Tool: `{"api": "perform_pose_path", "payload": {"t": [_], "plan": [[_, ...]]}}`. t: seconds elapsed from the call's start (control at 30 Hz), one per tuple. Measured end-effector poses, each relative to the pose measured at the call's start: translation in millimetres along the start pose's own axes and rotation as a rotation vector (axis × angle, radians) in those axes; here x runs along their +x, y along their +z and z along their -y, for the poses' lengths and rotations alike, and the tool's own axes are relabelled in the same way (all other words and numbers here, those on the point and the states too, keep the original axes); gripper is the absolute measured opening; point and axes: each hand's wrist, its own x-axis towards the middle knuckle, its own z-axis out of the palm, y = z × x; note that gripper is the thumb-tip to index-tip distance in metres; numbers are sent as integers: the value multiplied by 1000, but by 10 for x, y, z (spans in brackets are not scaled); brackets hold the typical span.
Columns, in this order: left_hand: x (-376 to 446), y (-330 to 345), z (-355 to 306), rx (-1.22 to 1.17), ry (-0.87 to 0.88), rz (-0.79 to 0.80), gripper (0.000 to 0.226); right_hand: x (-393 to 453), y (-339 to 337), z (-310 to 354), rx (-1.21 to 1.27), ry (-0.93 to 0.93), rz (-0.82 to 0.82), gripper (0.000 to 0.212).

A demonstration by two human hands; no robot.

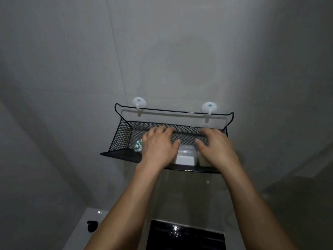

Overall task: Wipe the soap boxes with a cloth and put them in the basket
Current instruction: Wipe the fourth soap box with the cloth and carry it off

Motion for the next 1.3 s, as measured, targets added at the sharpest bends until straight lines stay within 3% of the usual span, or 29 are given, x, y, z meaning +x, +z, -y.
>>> {"api": "perform_pose_path", "payload": {"t": [0.13,0.37,0.6,0.8,0.97,1.3], "plan": [[327,100,23,40,-16,150,50,303,42,-77,-94,-40,143,48],[873,184,-7,34,11,537,44,380,100,-159,-215,-107,328,79],[1048,302,-71,41,48,780,49,358,205,-100,-263,-86,356,73],[1093,270,-12,-36,64,824,47,326,208,-86,-220,-57,305,70],[1094,162,98,-161,51,752,42,266,143,-21,-133,-36,205,64],[992,-96,390,-690,-140,583,21,101,-32,90,203,-92,74,62]]}}
